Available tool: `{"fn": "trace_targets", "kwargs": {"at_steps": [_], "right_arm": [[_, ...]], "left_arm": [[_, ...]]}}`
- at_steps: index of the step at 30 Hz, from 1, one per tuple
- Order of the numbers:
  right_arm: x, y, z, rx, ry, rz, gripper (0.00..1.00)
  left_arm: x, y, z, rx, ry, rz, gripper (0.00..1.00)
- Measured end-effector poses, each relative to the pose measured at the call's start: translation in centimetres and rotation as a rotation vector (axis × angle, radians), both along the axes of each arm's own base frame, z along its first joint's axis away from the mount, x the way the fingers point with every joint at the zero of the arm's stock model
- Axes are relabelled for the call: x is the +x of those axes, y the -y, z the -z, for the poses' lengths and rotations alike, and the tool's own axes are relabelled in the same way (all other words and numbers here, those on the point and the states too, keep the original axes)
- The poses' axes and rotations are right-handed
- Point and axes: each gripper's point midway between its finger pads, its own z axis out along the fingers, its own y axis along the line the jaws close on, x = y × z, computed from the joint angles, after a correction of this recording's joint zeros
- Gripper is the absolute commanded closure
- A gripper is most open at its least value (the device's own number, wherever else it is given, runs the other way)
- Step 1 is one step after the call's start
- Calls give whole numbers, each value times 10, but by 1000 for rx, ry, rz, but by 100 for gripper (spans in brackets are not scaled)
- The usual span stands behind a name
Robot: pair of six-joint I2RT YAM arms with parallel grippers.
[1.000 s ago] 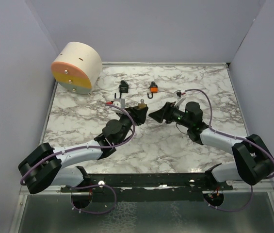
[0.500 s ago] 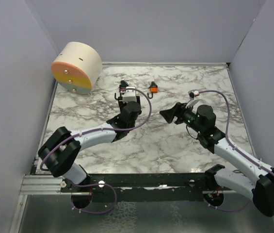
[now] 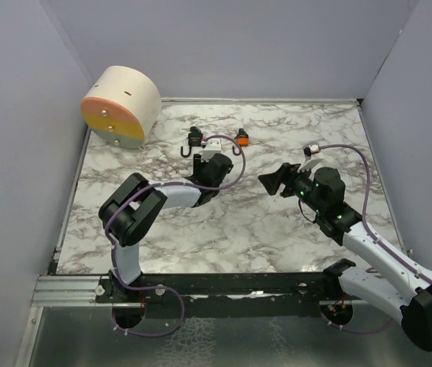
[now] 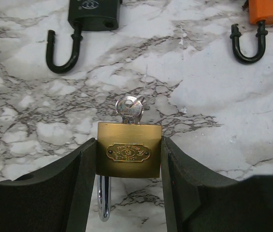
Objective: Unlock with the key
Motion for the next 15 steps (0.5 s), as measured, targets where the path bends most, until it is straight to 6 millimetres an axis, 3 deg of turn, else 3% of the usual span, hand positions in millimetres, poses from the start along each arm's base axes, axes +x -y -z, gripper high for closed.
{"fn": "trace_targets", "kwargs": {"at_steps": [10, 15], "right_arm": [[1, 2, 1, -13, 6, 7, 32], [2, 2, 1, -17, 8, 9, 32]], "left_arm": [[10, 39, 35, -90, -84, 77, 100], [20, 53, 36, -122, -81, 87, 100]]}}
